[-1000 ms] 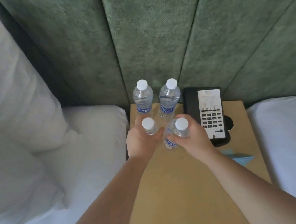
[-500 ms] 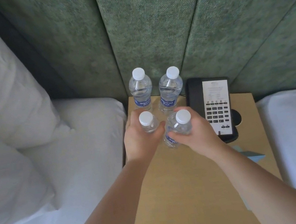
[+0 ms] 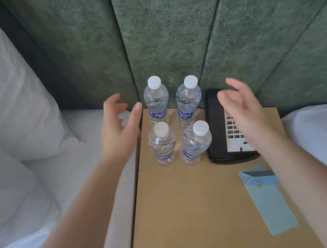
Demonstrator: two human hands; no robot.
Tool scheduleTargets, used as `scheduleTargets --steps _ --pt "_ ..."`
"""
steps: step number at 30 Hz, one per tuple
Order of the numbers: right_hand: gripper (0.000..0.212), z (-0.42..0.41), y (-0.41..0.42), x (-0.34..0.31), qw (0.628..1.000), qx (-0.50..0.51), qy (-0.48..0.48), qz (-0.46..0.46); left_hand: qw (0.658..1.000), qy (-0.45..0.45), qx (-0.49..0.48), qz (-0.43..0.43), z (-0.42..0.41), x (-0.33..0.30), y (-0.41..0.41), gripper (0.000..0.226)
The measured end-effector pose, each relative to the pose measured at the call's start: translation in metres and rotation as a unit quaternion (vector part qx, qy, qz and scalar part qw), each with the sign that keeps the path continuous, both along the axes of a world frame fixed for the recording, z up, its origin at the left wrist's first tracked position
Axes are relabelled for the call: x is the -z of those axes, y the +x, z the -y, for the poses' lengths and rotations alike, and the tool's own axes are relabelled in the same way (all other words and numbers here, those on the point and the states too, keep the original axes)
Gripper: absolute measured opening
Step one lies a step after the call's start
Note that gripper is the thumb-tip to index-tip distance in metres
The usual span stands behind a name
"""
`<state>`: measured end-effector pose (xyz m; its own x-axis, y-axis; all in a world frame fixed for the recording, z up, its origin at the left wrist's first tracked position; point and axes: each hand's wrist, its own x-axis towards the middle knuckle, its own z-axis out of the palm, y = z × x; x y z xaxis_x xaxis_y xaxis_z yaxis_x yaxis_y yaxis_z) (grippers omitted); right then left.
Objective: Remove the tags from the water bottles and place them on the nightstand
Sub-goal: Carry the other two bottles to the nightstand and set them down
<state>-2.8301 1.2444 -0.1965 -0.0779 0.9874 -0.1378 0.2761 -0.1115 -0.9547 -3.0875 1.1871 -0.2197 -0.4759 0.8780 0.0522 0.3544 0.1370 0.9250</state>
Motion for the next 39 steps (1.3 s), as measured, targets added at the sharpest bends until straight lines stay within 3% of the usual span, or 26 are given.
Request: scheduleTargets --steps 2,5,8,10,15,17,22,26,31,34,37,39 --pt "0.08 -0.024 -0.007 0.001 0.997 -0.002 -0.001 0.082 0.995 -0.085 0.003 -0.043 -0.033 -0.002 -0.012 0.069" --pt "0.089 -0.053 -0.027 0.011 0.979 -0.06 -0.018 0.195 0.977 -0.2 0.057 -0.057 -0.072 0.007 -0.009 0.087" --pt "0.09 -0.065 -0.043 0.027 0.965 -0.085 -0.025 0.246 0.971 -0.22 0.077 -0.051 -0.093 0.02 0.0 0.101" --pt "0.083 -0.07 -0.048 0.037 0.969 -0.079 -0.028 0.231 0.973 -0.216 0.071 -0.04 -0.102 0.026 0.004 0.1" --pt "0.069 -0.078 -0.046 0.048 0.981 -0.077 -0.029 0.176 0.983 -0.174 0.054 0.007 -0.114 0.042 0.005 0.055" --pt "0.068 -0.081 -0.041 0.047 0.98 -0.097 -0.014 0.171 0.985 -0.154 0.07 0.017 -0.117 0.045 0.003 0.047" --pt "0.064 -0.097 -0.031 0.042 0.971 -0.151 -0.015 0.184 0.977 -0.147 0.138 0.063 -0.126 0.043 0.0 0.052" --pt "0.068 -0.113 -0.03 0.039 0.966 -0.155 -0.021 0.204 0.971 -0.157 0.151 0.097 -0.128 0.037 0.0 0.096" --pt "0.062 -0.115 -0.03 0.041 0.967 -0.133 -0.013 0.219 0.968 -0.156 0.165 0.105 -0.129 0.04 -0.001 0.086" --pt "0.07 -0.107 -0.03 0.034 0.969 -0.124 -0.025 0.212 0.966 -0.168 0.179 0.081 -0.129 0.039 0.002 0.081" --pt "0.081 -0.077 -0.023 0.019 0.986 -0.066 -0.026 0.149 0.968 -0.163 0.172 0.085 -0.105 0.021 -0.002 0.104" --pt "0.081 -0.044 -0.013 0.008 0.994 -0.076 -0.025 0.073 0.966 -0.131 0.19 0.121 -0.07 0.005 -0.013 0.105"
